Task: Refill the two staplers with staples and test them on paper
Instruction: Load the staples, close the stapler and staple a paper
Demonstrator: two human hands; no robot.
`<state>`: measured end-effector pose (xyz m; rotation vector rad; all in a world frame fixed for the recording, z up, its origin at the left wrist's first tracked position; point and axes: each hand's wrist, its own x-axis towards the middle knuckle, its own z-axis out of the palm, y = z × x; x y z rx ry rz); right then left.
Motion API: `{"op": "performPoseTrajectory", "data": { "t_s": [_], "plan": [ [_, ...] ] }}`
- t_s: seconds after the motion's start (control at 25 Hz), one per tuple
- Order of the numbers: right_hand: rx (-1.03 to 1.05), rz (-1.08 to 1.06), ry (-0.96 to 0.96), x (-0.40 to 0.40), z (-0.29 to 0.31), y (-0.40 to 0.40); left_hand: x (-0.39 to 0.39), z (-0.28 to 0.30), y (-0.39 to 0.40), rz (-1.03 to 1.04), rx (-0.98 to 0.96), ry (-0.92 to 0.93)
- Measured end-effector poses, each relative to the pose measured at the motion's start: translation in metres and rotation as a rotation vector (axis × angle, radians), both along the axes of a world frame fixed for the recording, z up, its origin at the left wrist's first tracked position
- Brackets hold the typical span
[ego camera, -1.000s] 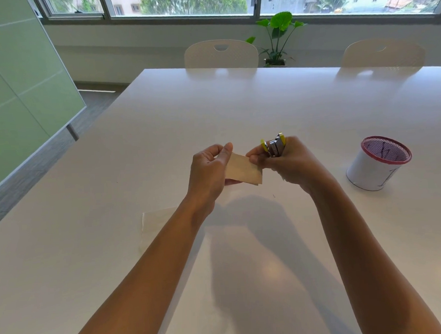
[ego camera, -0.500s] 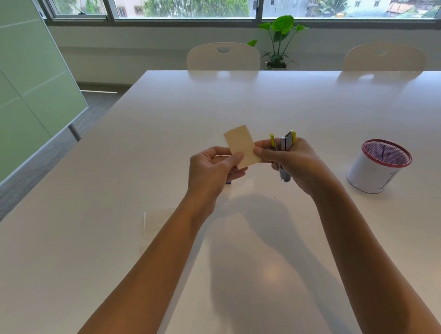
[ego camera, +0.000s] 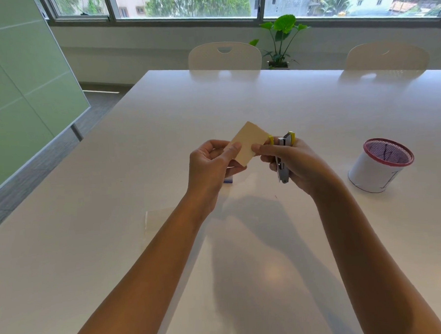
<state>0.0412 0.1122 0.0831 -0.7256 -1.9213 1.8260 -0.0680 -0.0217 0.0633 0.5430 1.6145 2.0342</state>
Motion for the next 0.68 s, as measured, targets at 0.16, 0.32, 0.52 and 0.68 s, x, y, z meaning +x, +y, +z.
{"op": "performPoseTrajectory", "data": {
  "t_s": [0.16,0.32,0.52,0.68],
  "plan": [
    [-0.123,-0.074,0.098,-0.009,-0.002,-0.009,0.002,0.000,0.003,-0.009,0.049,-0.097],
    [-0.100,0.006,-0.005,-0.011,-0.002,-0.013,-0.002,-0.004,0.003,0.126,0.086,-0.182],
    [-0.163,0.038,-0.165,-0.013,-0.004,-0.014,-0.004,0.000,0.002,0.181,0.121,-0.193],
    [-0.164,0.099,-0.197,-0.014,-0.007,-0.018,0.001,-0.001,0.005,0.155,0.050,-0.084]
  ]
}}
